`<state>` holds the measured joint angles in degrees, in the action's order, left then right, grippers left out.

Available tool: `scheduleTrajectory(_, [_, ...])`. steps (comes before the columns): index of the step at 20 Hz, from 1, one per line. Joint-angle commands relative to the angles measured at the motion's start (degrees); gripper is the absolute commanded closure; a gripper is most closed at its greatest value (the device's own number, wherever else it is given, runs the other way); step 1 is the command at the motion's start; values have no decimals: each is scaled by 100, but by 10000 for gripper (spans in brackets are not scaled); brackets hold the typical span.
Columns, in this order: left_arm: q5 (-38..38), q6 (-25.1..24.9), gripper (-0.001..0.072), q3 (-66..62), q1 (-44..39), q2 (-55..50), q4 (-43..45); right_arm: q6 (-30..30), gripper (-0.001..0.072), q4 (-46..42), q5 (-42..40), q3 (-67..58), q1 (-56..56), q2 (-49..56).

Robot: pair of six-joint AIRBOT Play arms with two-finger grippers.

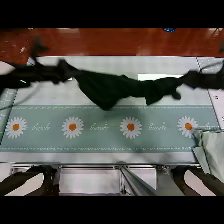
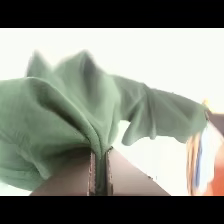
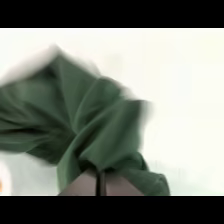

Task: Fold the shirts.

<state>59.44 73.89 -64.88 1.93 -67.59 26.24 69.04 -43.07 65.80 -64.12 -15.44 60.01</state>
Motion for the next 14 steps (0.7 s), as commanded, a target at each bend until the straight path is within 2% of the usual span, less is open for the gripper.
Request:
scheduleTrajectory(1, [649, 140, 682, -1659, 1429, 557, -13, 393, 692, -278, 332, -2212, -4, -24])
scheduleTrajectory(5, [1283, 131, 682, -3080, 2461, 1010, -11, 588, 692, -476, 802, -3700, -4, -227])
scheduleTrajectory(8, [1294, 131, 683, -3501, 3145, 1541, -9, 804, 691, -1298, 1093, -3759, -4, -876])
scheduleTrajectory(10, [1244, 131, 683, -3528, 3373, 1919, 57, 975, 691, -1969, 1803, -3759, -4, -1274])
scheduleTrajectory(12, [1255, 138, 682, -3526, 3226, 2262, 743, 1187, 691, -2680, 2404, -3694, -4, -1663])
scheduleTrajectory(14, [1268, 452, 682, -3523, 2621, 2577, 2299, 1469, 691, -3392, 2426, -3305, -4, -2151])
